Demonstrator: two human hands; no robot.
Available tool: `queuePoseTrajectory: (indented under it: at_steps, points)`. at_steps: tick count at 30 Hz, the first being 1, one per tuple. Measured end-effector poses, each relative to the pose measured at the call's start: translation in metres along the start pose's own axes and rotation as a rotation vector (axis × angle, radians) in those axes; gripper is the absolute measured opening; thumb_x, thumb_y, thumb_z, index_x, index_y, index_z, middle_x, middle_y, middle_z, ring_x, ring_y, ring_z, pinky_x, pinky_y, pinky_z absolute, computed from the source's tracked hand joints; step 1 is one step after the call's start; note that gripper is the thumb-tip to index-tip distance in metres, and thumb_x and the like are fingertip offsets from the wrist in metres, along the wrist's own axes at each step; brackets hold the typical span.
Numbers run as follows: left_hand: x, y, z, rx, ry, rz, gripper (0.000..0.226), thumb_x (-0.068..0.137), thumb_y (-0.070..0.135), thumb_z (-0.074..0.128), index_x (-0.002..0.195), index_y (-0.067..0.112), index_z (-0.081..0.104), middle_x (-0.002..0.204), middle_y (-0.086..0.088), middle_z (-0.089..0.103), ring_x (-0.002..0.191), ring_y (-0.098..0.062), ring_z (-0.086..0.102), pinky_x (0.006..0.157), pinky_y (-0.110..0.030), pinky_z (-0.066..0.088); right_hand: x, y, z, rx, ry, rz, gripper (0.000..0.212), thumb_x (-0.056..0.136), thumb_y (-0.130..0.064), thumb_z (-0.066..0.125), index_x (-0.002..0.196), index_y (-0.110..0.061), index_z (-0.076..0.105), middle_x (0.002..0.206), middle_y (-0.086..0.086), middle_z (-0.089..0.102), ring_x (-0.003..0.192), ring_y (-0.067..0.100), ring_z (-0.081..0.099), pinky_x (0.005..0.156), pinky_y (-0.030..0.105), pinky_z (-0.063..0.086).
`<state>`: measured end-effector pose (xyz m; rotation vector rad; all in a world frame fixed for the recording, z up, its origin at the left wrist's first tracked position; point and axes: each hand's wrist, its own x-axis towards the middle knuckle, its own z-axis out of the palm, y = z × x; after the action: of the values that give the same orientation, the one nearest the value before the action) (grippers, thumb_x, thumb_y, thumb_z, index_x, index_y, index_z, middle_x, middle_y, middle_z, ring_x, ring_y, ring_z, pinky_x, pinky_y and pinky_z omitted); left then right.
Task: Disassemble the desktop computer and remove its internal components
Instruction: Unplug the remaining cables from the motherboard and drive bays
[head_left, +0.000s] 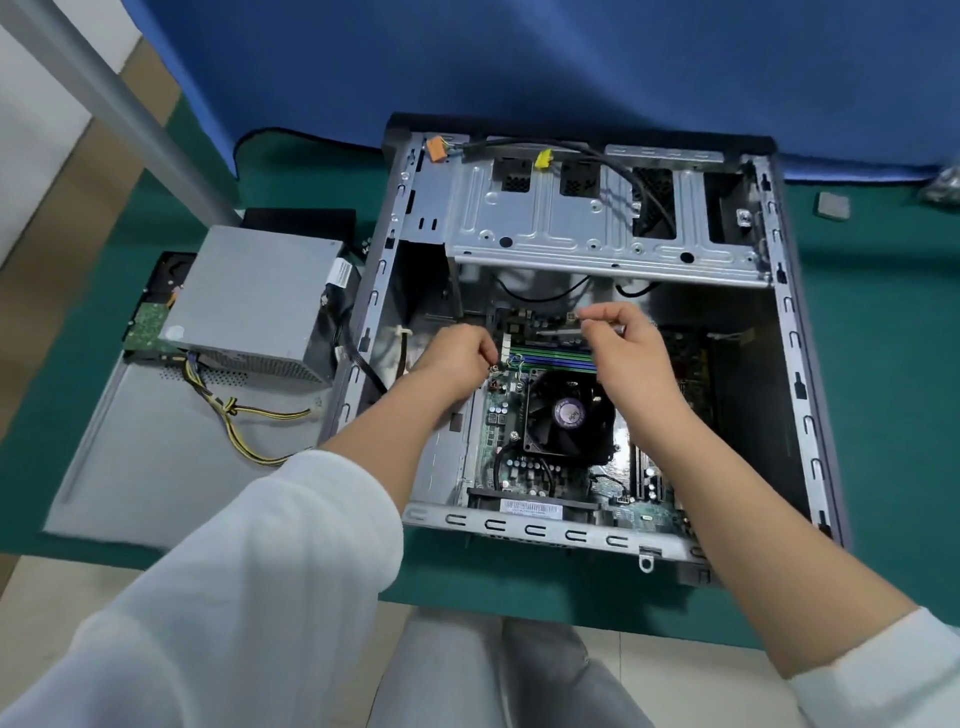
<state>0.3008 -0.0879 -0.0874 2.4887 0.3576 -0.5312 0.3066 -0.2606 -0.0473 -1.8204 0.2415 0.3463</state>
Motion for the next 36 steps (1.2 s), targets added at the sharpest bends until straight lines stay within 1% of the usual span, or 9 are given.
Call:
queuePoseTrajectory:
  at_steps: [5, 9, 13, 18, 22, 25, 29, 33, 36]
  points:
    - [0.002, -0.002, 0.000, -0.012, -0.002, -0.016, 0.013, 0.083, 0.012, 0.063, 0.084, 0.024, 0.067, 0.084, 0.008, 0.060, 0.081, -0.008, 0.054, 0.071, -0.016, 0.038, 0.002, 0.002, -0.001, 0.006, 0.007, 0.019, 0.013, 0.093, -0.017, 0.048, 0.089, -0.027, 0.056, 0.066, -0.005, 0.046, 0.037, 0.000, 0.034, 0.041, 0.017, 0.032]
    - [0.004, -0.003, 0.001, -0.042, -0.018, 0.014, 0.011, 0.082, 0.007, 0.067, 0.081, 0.018, 0.064, 0.086, -0.004, 0.069, 0.079, -0.015, 0.062, 0.073, -0.022, 0.047, 0.002, 0.001, 0.000, 0.016, -0.010, 0.019, 0.014, 0.093, -0.016, 0.048, 0.089, -0.027, 0.056, 0.063, -0.006, 0.044, 0.037, 0.000, 0.033, 0.040, 0.017, 0.031]
    - [0.003, -0.002, 0.002, -0.048, -0.017, 0.032, 0.004, 0.084, 0.007, 0.067, 0.088, 0.006, 0.066, 0.091, -0.015, 0.069, 0.072, -0.018, 0.057, 0.075, -0.029, 0.050, 0.002, 0.001, 0.000, 0.008, -0.004, 0.014, 0.013, 0.093, -0.016, 0.048, 0.090, -0.027, 0.056, 0.066, -0.006, 0.045, 0.039, 0.001, 0.034, 0.041, 0.017, 0.032]
    - [0.005, -0.001, 0.005, 0.036, -0.017, 0.034, 0.010, 0.090, 0.016, 0.062, 0.093, 0.007, 0.064, 0.096, -0.012, 0.067, 0.085, -0.024, 0.059, 0.073, -0.026, 0.043, 0.002, 0.000, 0.000, -0.001, -0.008, 0.010, 0.012, 0.093, -0.017, 0.048, 0.091, -0.026, 0.057, 0.068, -0.006, 0.046, 0.043, 0.003, 0.036, 0.046, 0.019, 0.033]
    - [0.006, 0.000, 0.002, 0.032, 0.042, 0.025, 0.007, 0.088, 0.016, 0.064, 0.083, 0.012, 0.065, 0.092, -0.010, 0.068, 0.087, -0.023, 0.061, 0.071, -0.023, 0.042, 0.002, 0.001, -0.001, -0.008, -0.009, -0.002, 0.012, 0.093, -0.018, 0.049, 0.091, -0.027, 0.057, 0.066, -0.006, 0.046, 0.044, 0.003, 0.036, 0.048, 0.021, 0.034]
    - [-0.001, 0.005, -0.005, 0.009, 0.143, 0.033, 0.013, 0.083, 0.010, 0.064, 0.071, 0.014, 0.065, 0.075, 0.001, 0.066, 0.083, -0.018, 0.061, 0.069, -0.022, 0.044, -0.001, 0.001, -0.002, 0.016, -0.005, -0.028, 0.014, 0.093, -0.018, 0.050, 0.090, -0.027, 0.059, 0.066, -0.007, 0.048, 0.042, 0.002, 0.037, 0.044, 0.016, 0.034]
    - [-0.018, 0.016, -0.024, -0.093, 0.232, 0.043, 0.018, 0.080, 0.005, 0.062, 0.067, 0.018, 0.060, 0.061, 0.017, 0.053, 0.078, -0.011, 0.060, 0.068, -0.020, 0.044, -0.013, -0.007, -0.007, 0.080, -0.074, -0.095, 0.021, 0.098, -0.019, 0.045, 0.093, -0.022, 0.065, 0.058, -0.008, 0.056, 0.050, 0.007, 0.044, 0.052, 0.017, 0.036]
    - [-0.045, 0.022, -0.047, -0.350, 0.177, 0.059, 0.013, 0.082, 0.012, 0.068, 0.073, 0.019, 0.062, 0.060, 0.005, 0.066, 0.060, -0.008, 0.067, 0.067, -0.028, 0.057, -0.023, -0.028, -0.012, 0.250, -0.157, -0.105, 0.012, 0.095, -0.018, 0.055, 0.094, -0.013, 0.066, 0.070, 0.002, 0.071, 0.055, 0.009, 0.059, 0.054, 0.011, 0.043]
    - [-0.060, 0.018, -0.076, -0.624, 0.160, 0.097, 0.009, 0.085, 0.011, 0.069, 0.080, 0.018, 0.065, 0.072, -0.003, 0.068, 0.061, -0.011, 0.069, 0.063, -0.025, 0.058, -0.016, -0.055, -0.009, 0.345, -0.167, -0.146, 0.004, 0.090, -0.014, 0.063, 0.092, -0.012, 0.064, 0.071, 0.004, 0.071, 0.057, 0.013, 0.062, 0.053, 0.013, 0.045]
